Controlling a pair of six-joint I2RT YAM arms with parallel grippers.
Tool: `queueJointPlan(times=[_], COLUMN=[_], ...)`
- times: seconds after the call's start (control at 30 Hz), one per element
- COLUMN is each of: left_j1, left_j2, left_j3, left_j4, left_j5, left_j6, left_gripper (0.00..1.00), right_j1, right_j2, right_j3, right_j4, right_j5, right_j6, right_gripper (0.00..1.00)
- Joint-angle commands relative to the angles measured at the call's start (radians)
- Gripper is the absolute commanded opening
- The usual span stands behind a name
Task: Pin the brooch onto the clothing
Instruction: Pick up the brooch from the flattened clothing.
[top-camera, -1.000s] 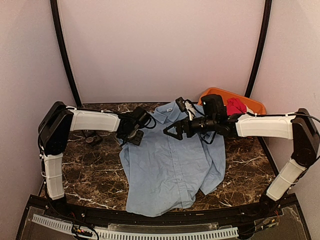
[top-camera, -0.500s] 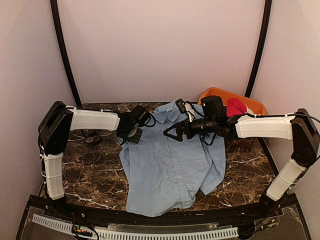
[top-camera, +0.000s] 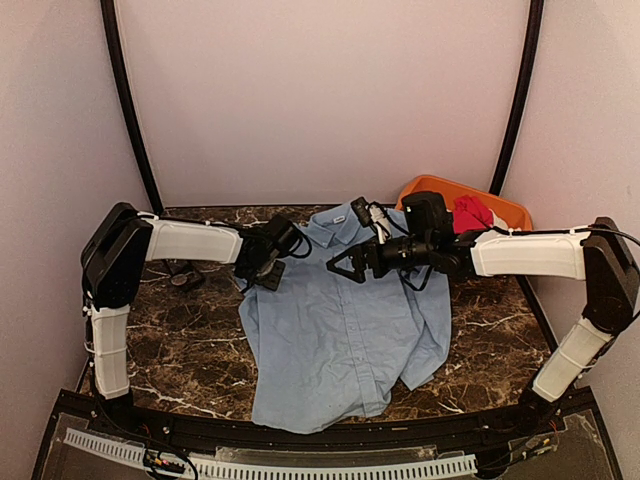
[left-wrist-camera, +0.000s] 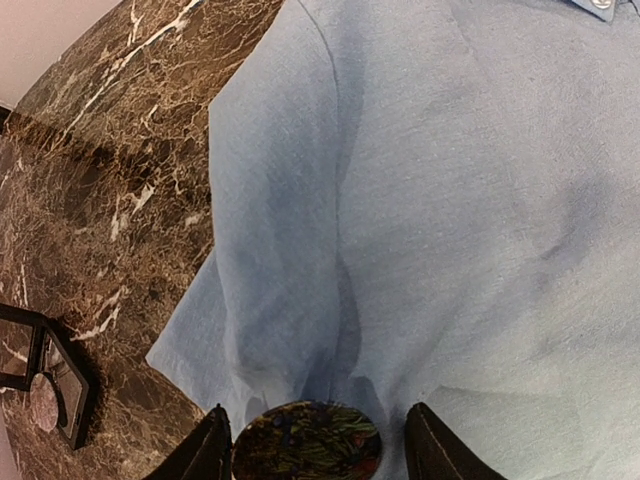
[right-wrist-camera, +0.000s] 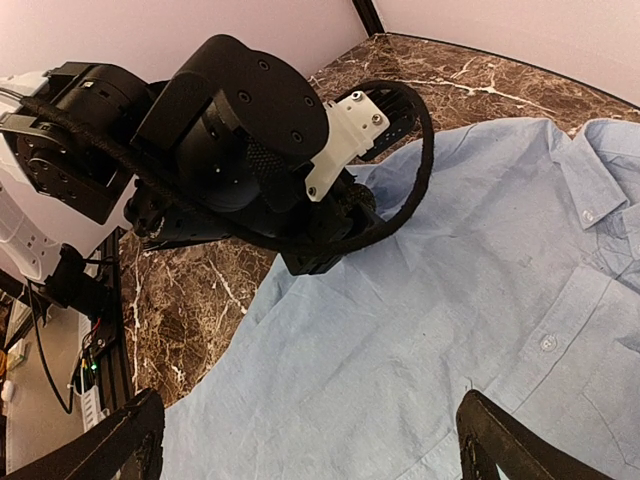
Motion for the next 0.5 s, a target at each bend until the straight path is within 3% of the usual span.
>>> queueJointPlan(times=[0.0, 0.47], left_j1=[0.004, 0.014], left_j2=[0.01, 0.011], left_j3=[0.007, 0.016], left_j4=[-0.013, -0.026], left_j5=[0.009, 0.005], left_j6=[-0.003, -0.006], left_gripper=[0.59, 0.44], right_j1=[0.014, 0.015], right_j2=[0.002, -0.001], right_j3=[-0.005, -0.005], right_j4=[0.024, 0.018], right_j5=[-0.01, -0.012], right_j6=[0.011, 0.01], right_gripper=[0.99, 0.99])
